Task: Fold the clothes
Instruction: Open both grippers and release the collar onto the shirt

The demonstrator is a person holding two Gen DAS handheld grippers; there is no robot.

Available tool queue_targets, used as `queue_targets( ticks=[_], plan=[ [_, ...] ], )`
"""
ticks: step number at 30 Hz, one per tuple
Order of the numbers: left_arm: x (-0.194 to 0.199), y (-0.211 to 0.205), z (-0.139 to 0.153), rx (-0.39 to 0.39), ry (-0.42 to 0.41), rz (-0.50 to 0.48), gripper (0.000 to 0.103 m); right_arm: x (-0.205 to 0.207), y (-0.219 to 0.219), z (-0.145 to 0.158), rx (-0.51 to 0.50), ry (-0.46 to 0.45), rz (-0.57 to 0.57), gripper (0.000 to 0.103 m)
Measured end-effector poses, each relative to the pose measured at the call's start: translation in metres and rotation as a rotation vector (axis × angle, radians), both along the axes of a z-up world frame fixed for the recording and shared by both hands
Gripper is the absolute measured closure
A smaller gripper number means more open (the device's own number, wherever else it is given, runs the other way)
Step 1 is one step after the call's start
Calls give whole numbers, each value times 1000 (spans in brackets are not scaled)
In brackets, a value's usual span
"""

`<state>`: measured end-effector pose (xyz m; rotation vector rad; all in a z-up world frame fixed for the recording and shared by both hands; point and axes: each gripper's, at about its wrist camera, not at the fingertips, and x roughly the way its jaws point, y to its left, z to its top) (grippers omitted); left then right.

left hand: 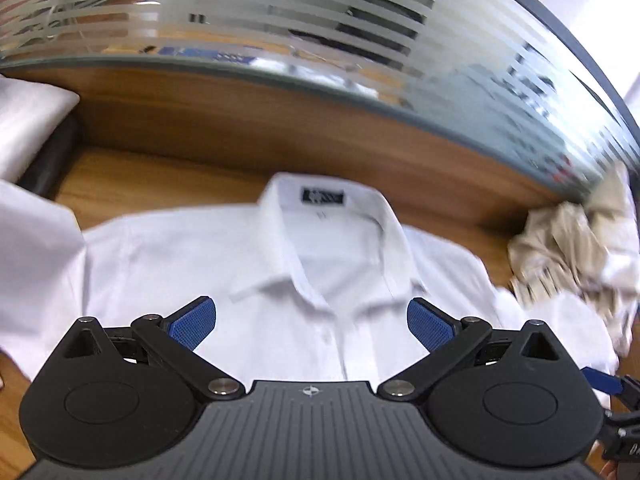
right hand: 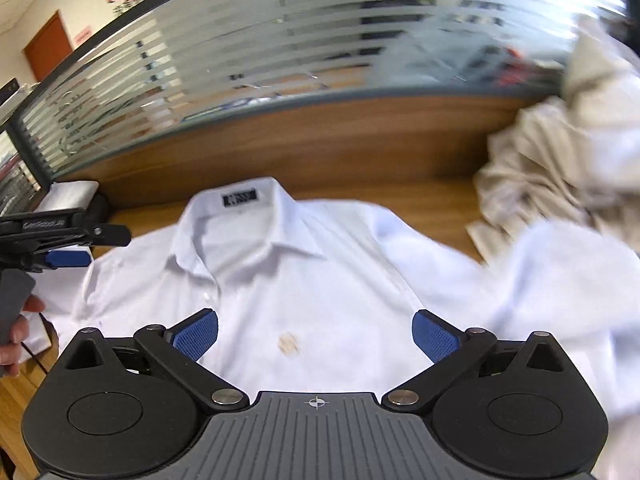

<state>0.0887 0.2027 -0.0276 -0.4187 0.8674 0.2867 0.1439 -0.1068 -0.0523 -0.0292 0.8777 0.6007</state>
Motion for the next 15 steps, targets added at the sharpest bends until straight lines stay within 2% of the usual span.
queue_targets(
  ticks=[8, 12, 15],
  plan=[
    [-36, -51, -6, 9, 40, -95, 1, -18, -87, -9, -36, 10, -217, 0],
    [-48, -67, -4, 3, 58, -100, 1, -22, -131, -15, -57, 12, -331, 0],
    [-59, -80, 0, 6, 56, -68, 1, -8, -162, -23, -38, 18, -401, 1]
  ],
)
